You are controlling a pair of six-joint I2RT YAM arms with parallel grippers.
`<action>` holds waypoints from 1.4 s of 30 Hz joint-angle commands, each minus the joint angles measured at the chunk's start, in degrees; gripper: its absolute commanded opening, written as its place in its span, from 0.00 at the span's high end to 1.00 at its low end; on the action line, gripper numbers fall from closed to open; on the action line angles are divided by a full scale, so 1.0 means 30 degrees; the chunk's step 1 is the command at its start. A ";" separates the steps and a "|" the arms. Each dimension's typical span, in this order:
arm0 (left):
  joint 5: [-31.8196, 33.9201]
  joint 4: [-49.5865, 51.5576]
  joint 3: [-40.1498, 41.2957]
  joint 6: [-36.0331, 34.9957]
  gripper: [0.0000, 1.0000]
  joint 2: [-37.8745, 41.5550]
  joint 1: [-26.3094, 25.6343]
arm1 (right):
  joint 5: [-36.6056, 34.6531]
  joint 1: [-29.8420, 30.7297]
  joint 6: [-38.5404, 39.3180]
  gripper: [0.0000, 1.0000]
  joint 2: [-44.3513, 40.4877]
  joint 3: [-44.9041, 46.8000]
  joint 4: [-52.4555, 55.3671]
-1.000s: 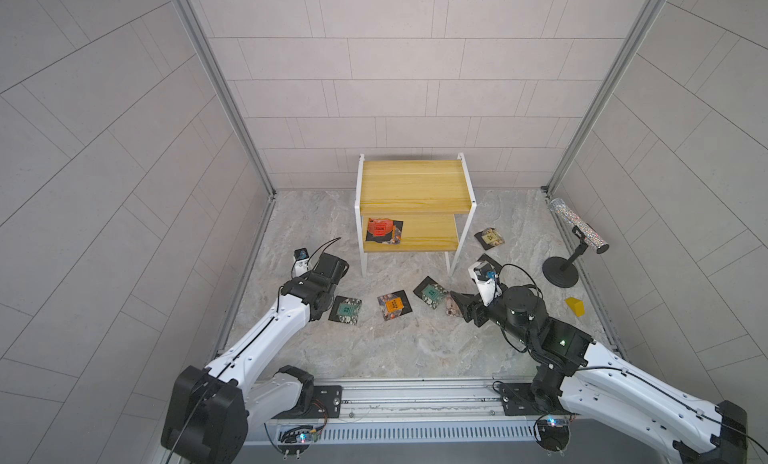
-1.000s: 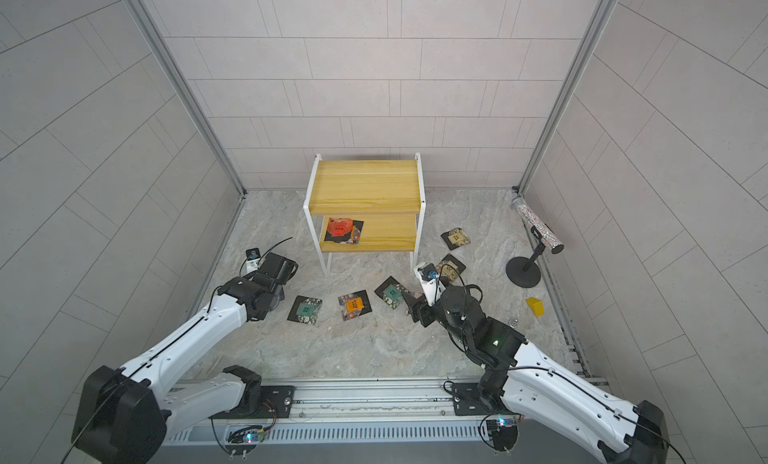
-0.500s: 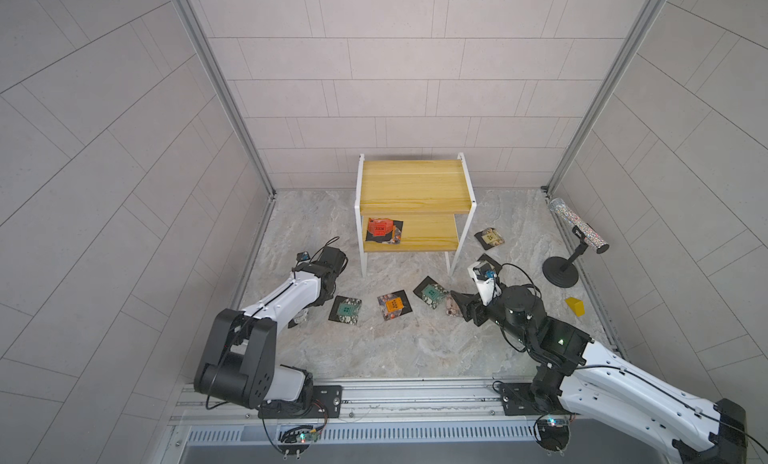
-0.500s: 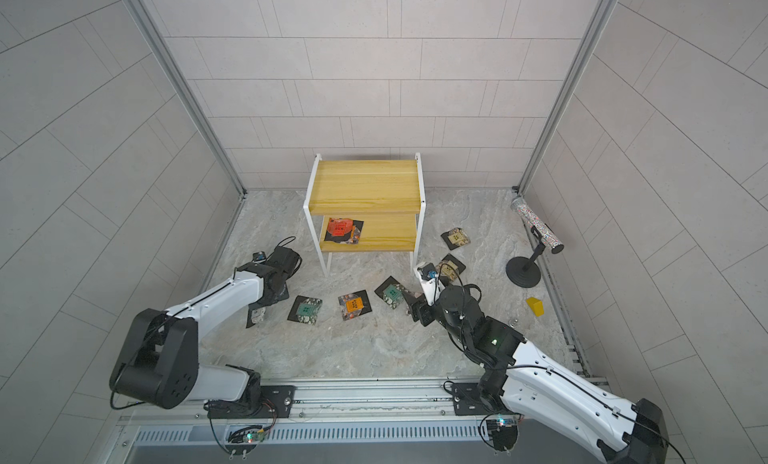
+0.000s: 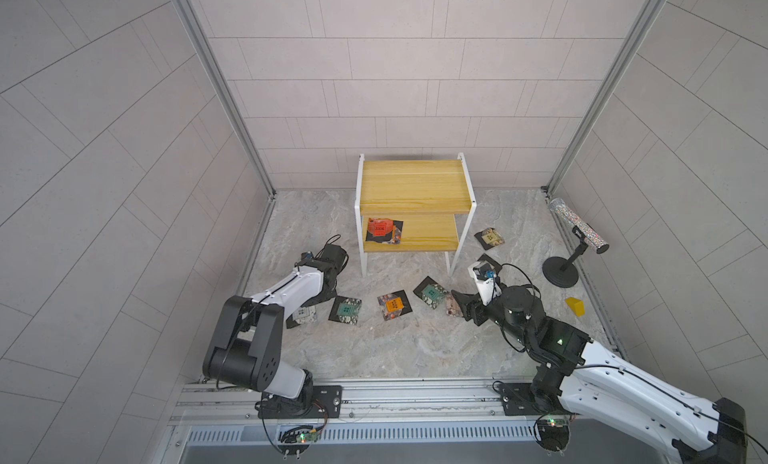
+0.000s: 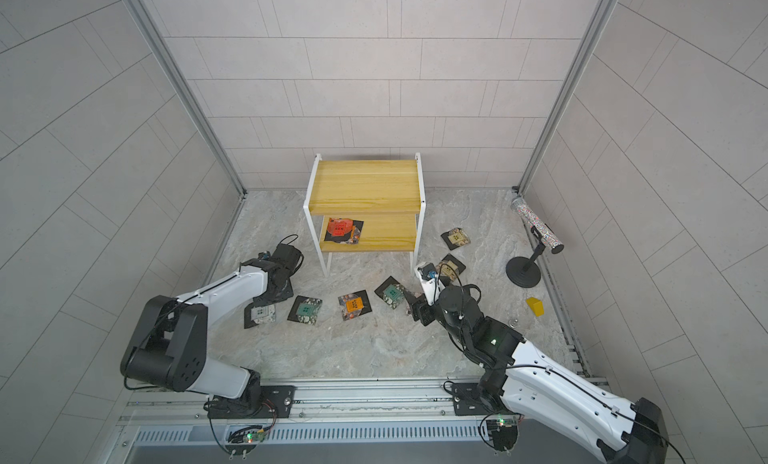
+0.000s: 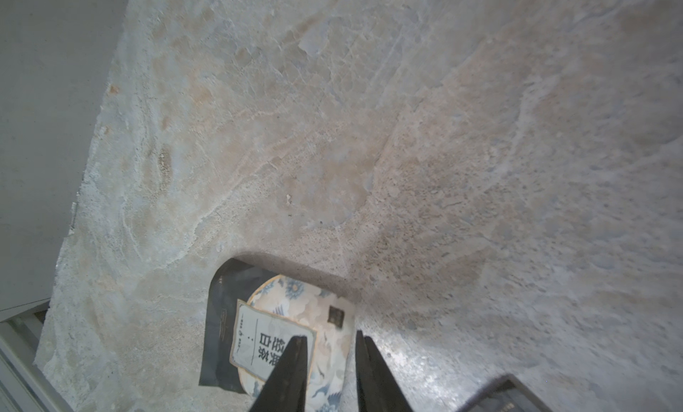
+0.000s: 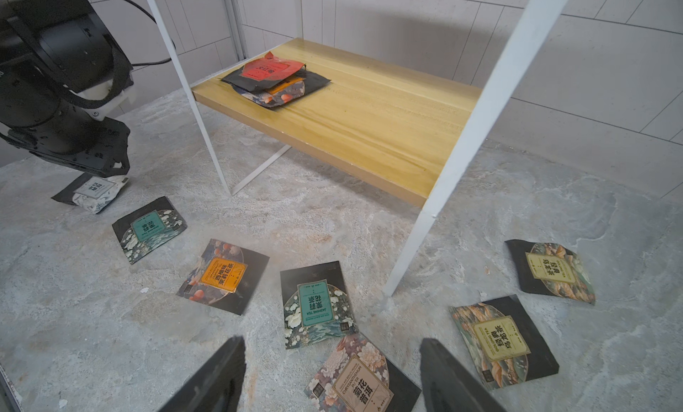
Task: Remove the tea bags from the shelf
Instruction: Place the tea bag at the center of the board.
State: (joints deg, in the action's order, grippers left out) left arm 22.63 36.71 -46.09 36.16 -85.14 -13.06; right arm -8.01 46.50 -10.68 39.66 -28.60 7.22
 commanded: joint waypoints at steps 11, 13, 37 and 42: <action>-0.1412 -0.1531 0.0512 -0.1449 0.46 0.5192 0.0087 | -0.0058 -0.0090 0.0075 0.22 0.0079 -0.0001 -0.0376; -0.2050 -0.2200 0.0889 -0.1990 0.41 0.6247 0.0077 | -0.0019 -0.0090 0.0055 0.22 0.0182 -0.0069 -0.0400; -1.0429 -0.9971 0.4024 -0.9315 0.08 1.5102 -0.3183 | 0.1084 -0.0090 -0.0802 0.22 0.0769 -0.0633 -0.0515; -1.2554 -1.0561 0.4796 -1.3032 0.10 1.6162 -0.4320 | 0.1071 -0.0086 -0.0892 0.22 0.0780 -0.0629 -0.0481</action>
State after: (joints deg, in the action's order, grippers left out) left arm -8.84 8.27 -33.12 6.44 -37.74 -24.51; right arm -4.97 46.44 -12.51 42.06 -29.08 6.55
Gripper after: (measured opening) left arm 0.901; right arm 0.777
